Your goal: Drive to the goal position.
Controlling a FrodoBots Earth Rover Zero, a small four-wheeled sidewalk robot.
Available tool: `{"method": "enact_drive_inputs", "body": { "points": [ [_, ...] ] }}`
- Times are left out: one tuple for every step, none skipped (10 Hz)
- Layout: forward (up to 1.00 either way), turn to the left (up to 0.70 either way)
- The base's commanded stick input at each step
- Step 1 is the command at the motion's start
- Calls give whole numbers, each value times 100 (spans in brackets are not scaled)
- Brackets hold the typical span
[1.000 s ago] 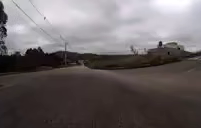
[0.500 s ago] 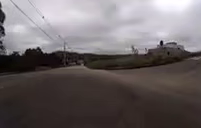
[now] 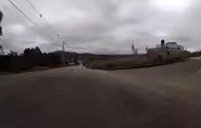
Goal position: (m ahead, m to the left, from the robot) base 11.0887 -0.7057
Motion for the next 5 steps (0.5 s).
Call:
{"method": "enact_drive_inputs", "body": {
  "points": [
    [70, 0],
    [70, 0],
    [70, 0],
    [70, 0],
    [70, 0]
  ]
}}
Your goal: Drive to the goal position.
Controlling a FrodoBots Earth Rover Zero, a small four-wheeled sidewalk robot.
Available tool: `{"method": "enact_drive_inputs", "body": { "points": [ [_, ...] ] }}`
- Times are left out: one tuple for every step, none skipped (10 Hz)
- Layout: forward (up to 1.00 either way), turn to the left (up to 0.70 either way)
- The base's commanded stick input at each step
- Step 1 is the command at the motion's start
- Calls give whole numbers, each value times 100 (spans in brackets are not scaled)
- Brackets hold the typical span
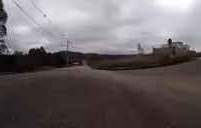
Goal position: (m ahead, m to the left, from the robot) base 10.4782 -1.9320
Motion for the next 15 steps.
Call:
{"method": "enact_drive_inputs", "body": {
  "points": [
    [70, 0],
    [70, 0],
    [70, 0],
    [70, 0],
    [70, 0],
    [70, 0],
    [70, 0],
    [70, 0],
    [70, 0],
    [70, 0],
    [70, 0],
    [70, 0],
    [70, 3],
    [70, 14],
    [70, 14]
  ]
}}
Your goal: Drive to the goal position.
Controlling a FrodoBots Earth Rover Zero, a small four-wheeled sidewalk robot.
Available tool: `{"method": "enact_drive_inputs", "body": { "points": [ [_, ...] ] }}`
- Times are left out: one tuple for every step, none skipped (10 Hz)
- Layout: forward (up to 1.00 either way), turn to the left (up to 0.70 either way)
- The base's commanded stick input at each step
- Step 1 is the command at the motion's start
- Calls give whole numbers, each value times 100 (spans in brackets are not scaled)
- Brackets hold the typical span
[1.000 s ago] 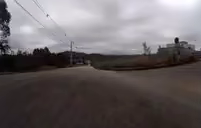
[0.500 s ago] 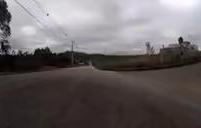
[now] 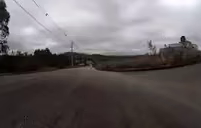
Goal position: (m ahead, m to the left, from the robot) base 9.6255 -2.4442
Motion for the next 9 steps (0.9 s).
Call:
{"method": "enact_drive_inputs", "body": {
  "points": [
    [70, 10],
    [70, 1],
    [70, 0],
    [70, 0],
    [70, 0],
    [70, 0],
    [70, 0],
    [70, 0],
    [70, 0]
  ]
}}
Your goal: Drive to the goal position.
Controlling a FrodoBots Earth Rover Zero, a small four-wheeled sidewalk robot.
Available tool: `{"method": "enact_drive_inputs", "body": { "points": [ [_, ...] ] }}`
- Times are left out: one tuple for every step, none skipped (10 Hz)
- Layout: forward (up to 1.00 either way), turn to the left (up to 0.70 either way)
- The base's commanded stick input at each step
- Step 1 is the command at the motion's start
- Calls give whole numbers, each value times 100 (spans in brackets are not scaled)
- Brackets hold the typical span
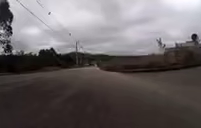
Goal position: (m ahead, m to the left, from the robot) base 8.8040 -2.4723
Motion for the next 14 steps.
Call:
{"method": "enact_drive_inputs", "body": {
  "points": [
    [70, 0],
    [70, 0],
    [70, 0],
    [70, 0],
    [70, 0],
    [70, 0],
    [70, 0],
    [70, 0],
    [70, 0],
    [70, 0],
    [70, 0],
    [70, 0],
    [70, 0],
    [70, 0]
  ]
}}
